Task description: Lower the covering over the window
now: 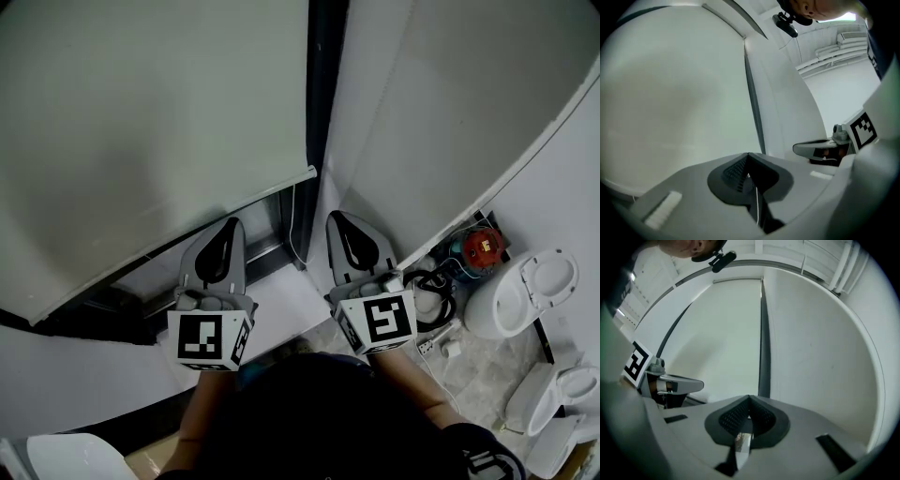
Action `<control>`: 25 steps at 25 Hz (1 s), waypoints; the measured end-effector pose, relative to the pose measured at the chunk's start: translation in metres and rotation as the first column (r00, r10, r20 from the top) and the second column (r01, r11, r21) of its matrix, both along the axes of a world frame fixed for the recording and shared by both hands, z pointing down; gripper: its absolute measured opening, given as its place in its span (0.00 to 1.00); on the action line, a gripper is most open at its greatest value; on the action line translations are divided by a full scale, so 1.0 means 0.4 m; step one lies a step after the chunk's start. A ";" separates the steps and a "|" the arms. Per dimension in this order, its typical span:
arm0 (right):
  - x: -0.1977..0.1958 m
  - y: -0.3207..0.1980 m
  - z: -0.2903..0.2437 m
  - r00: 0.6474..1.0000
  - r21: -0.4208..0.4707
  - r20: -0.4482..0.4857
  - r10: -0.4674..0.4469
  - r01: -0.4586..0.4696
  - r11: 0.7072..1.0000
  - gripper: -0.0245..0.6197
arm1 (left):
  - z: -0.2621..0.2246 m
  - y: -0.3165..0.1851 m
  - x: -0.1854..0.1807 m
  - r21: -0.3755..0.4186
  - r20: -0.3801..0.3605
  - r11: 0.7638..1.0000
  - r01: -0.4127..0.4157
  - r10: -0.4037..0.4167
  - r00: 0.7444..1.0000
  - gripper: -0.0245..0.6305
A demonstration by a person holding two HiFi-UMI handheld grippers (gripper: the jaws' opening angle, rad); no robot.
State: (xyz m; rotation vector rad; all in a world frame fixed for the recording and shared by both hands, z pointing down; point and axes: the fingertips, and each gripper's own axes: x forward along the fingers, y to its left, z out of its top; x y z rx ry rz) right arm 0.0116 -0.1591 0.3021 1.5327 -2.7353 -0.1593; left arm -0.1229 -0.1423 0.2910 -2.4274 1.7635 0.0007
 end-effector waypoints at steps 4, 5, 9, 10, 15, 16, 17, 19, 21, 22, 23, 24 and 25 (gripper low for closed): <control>0.011 0.015 -0.077 1.000 0.090 0.025 0.004 -0.006 0.996 0.06 | -0.043 0.016 -0.012 0.027 -0.001 0.999 0.033 -0.033 0.999 0.05; 0.014 0.017 -0.085 1.000 0.107 0.024 0.003 -0.006 0.994 0.06 | -0.045 0.018 -0.013 0.031 0.001 0.999 0.038 -0.038 0.999 0.05; 0.022 0.019 -0.086 1.000 0.110 0.006 0.016 -0.016 0.994 0.06 | -0.039 0.020 -0.014 0.028 0.000 0.999 0.040 -0.040 0.999 0.05; 0.022 0.019 -0.085 1.000 0.108 0.005 0.017 -0.018 0.994 0.06 | -0.039 0.021 -0.015 0.027 -0.001 0.999 0.039 -0.039 0.999 0.05; 0.014 0.023 -0.088 1.000 0.110 0.002 0.011 -0.012 0.994 0.06 | -0.050 0.027 -0.011 0.036 -0.004 0.999 0.033 -0.033 0.999 0.05; 0.012 0.024 -0.090 1.000 0.110 0.002 0.010 -0.010 0.994 0.06 | -0.052 0.029 -0.010 0.037 -0.004 0.999 0.032 -0.032 0.999 0.05; 0.010 0.026 -0.089 1.000 0.104 0.002 0.011 -0.011 0.995 0.06 | -0.052 0.030 -0.009 0.037 -0.004 0.999 0.031 -0.030 1.000 0.05; 0.009 0.027 -0.080 1.000 0.071 0.002 0.023 -0.023 0.997 0.06 | -0.049 0.031 -0.007 0.035 -0.004 0.999 0.028 -0.027 1.000 0.05; 0.008 0.028 -0.074 1.000 0.061 -0.004 0.026 -0.025 0.998 0.06 | -0.048 0.034 -0.006 0.036 -0.003 0.999 0.026 -0.026 1.000 0.05; 0.008 0.030 -0.075 1.000 0.067 -0.006 0.023 -0.023 0.997 0.06 | -0.047 0.036 -0.005 0.036 -0.002 0.999 0.026 -0.026 1.000 0.05; 0.008 0.031 -0.077 1.000 0.074 -0.006 0.021 -0.021 0.997 0.06 | -0.047 0.037 -0.005 0.036 -0.002 0.999 0.027 -0.027 1.000 0.05; 0.009 0.032 -0.077 1.000 0.072 -0.003 0.022 -0.022 0.997 0.06 | -0.047 0.038 -0.005 0.035 -0.002 0.999 0.027 -0.027 1.000 0.05; 0.010 0.033 -0.076 1.000 0.062 0.004 0.026 -0.026 0.998 0.06 | -0.046 0.040 -0.004 0.035 -0.002 0.999 0.028 -0.028 1.000 0.05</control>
